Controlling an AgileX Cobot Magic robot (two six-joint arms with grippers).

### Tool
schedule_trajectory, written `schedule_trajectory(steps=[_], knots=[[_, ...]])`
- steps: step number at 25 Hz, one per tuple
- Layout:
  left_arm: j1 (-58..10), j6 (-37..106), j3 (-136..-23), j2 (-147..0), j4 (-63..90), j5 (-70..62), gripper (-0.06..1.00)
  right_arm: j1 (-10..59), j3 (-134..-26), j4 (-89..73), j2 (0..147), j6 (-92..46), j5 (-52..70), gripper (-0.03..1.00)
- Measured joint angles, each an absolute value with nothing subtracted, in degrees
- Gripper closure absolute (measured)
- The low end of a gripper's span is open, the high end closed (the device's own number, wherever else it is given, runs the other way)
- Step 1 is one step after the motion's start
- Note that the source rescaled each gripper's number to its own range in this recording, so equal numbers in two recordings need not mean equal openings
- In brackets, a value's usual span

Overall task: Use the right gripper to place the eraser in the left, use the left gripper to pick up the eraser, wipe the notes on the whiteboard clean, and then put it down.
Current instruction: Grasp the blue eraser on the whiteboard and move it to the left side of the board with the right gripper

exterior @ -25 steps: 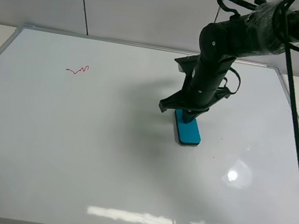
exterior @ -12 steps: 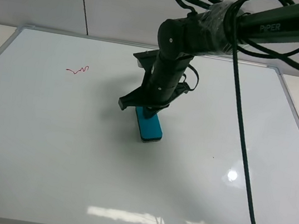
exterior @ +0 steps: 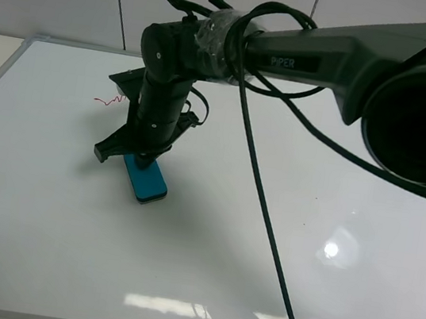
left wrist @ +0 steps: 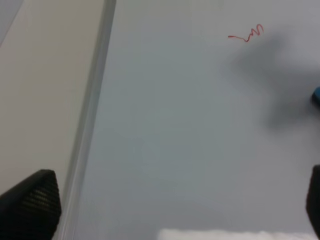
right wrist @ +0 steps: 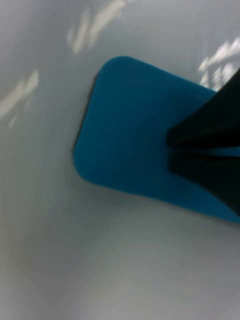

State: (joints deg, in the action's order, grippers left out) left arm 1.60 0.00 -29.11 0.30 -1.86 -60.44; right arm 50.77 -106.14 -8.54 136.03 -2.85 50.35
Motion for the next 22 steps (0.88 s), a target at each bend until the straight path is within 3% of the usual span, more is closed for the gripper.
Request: schedule_trajectory(steps=[12, 22], knots=[[1.60, 0.00, -29.11, 0.30, -1.86, -60.44, -0.06, 55.69, -122.43, -9.96, 144.87, -4.71, 55.63, 0.97], [1.60, 0.00, -29.11, 0.30, -1.86, -60.44, -0.06, 57.56, -124.31, -11.18, 147.21, 1.01, 48.99, 0.97]])
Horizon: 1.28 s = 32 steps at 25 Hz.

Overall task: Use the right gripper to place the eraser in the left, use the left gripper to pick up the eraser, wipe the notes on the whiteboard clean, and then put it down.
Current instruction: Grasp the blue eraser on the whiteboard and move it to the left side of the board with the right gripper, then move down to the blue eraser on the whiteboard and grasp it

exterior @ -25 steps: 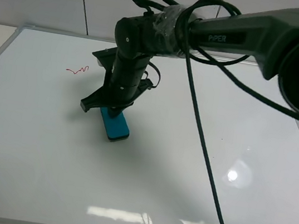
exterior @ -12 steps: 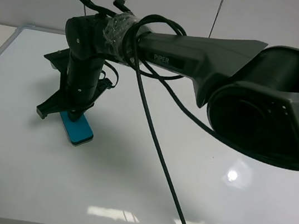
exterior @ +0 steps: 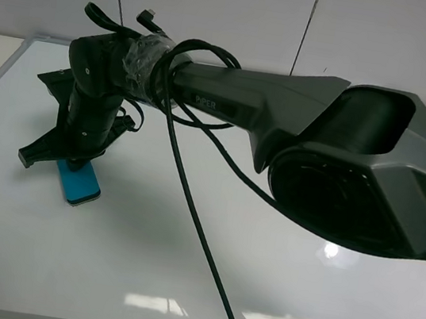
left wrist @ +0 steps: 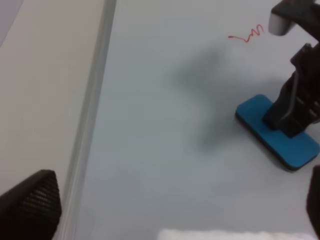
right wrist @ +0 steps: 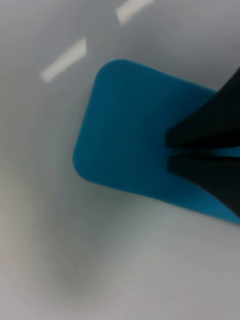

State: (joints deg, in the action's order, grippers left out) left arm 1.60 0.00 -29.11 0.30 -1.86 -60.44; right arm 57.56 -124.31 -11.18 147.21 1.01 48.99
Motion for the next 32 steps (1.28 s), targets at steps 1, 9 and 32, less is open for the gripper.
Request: schedule_trajectory(steps=[1, 9, 32], knots=[[1.60, 0.00, -29.11, 0.30, -1.86, -60.44, -0.06, 57.56, -124.31, -11.18, 147.39, 2.84, 48.63, 0.97], [1.60, 0.00, -29.11, 0.30, -1.86, -60.44, -0.06, 58.13, -124.31, -8.15, 147.57, 18.19, 46.34, 0.97], [1.60, 0.00, -29.11, 0.30, -1.86, -60.44, -0.06, 50.38, -122.39, 8.38, 130.66, 18.29, 57.32, 0.97]])
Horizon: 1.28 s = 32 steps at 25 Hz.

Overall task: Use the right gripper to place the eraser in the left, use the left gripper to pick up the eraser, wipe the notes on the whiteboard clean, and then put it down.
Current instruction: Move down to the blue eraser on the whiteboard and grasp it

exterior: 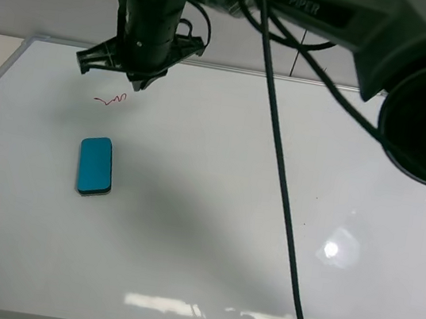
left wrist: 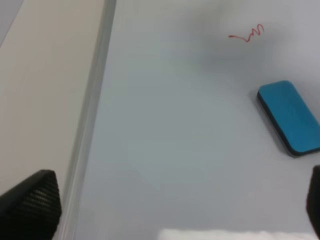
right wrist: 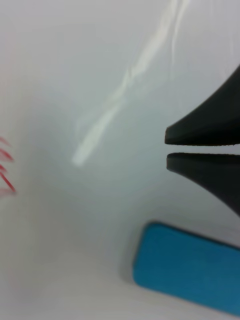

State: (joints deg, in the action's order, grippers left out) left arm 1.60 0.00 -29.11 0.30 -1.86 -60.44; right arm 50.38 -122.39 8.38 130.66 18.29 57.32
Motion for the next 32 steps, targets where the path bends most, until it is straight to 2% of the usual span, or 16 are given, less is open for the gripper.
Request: schedule_trajectory(steps=[16, 20, 28, 30, 32], knots=[[1.60, 0.00, -29.11, 0.30, -1.86, -60.44, -0.06, 33.13, -119.85, 14.01, 116.27, 17.93, 62.87, 0.97], [1.60, 0.00, -29.11, 0.30, -1.86, -60.44, -0.06, 26.48, -109.97, 14.50, 108.42, 18.07, 59.49, 0.97], [1.60, 0.00, -29.11, 0.30, -1.86, -60.44, -0.06, 10.50, -81.00, 13.25, 86.30, 19.98, 47.58, 0.97], [1.60, 0.00, -29.11, 0.30, -1.86, -60.44, -0.06, 5.49, -73.99, 12.23, 80.31, 19.81, 45.18, 0.95], [1.60, 0.00, -29.11, 0.30, -1.86, -60.44, -0.06, 1.03, -68.46, 11.39, 75.13, 18.77, 44.05, 0.89]])
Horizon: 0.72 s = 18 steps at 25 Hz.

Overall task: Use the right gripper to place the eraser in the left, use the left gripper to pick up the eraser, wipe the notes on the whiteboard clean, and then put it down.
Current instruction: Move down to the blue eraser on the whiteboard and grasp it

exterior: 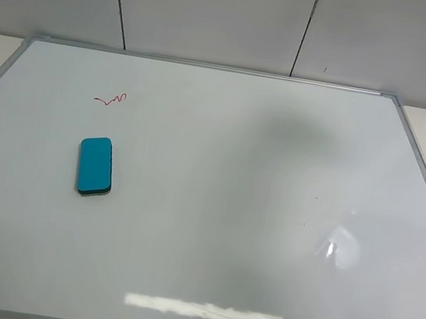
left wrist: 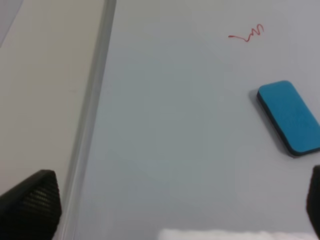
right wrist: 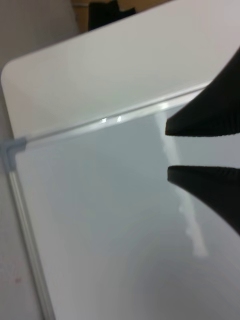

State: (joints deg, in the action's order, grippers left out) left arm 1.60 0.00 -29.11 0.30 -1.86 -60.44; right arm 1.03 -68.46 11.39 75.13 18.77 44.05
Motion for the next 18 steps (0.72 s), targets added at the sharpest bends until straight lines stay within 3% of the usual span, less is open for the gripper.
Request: schedule_trajectory(steps=[3, 6, 8, 11, 18], knots=[[1.60, 0.00, -29.11, 0.30, -1.86, -60.44, -0.06, -6.69, -61.41, 10.54, 67.35, 14.46, 43.85, 0.63], [1.60, 0.00, -29.11, 0.30, -1.86, -60.44, -0.06, -12.97, -55.32, 10.07, 58.31, 10.98, 43.61, 0.17], [1.60, 0.00, -29.11, 0.30, -1.86, -60.44, -0.06, -15.74, -52.80, 10.07, 52.06, 10.52, 43.48, 0.05], [1.60, 0.00, -29.11, 0.30, -1.86, -60.44, -0.06, -17.25, -49.89, 10.00, 41.36, 10.45, 44.05, -0.01], [1.60, 0.00, -29.11, 0.30, -1.86, -60.44, -0.06, -15.18, -48.83, 9.92, 23.72, 8.28, 50.08, -0.03]])
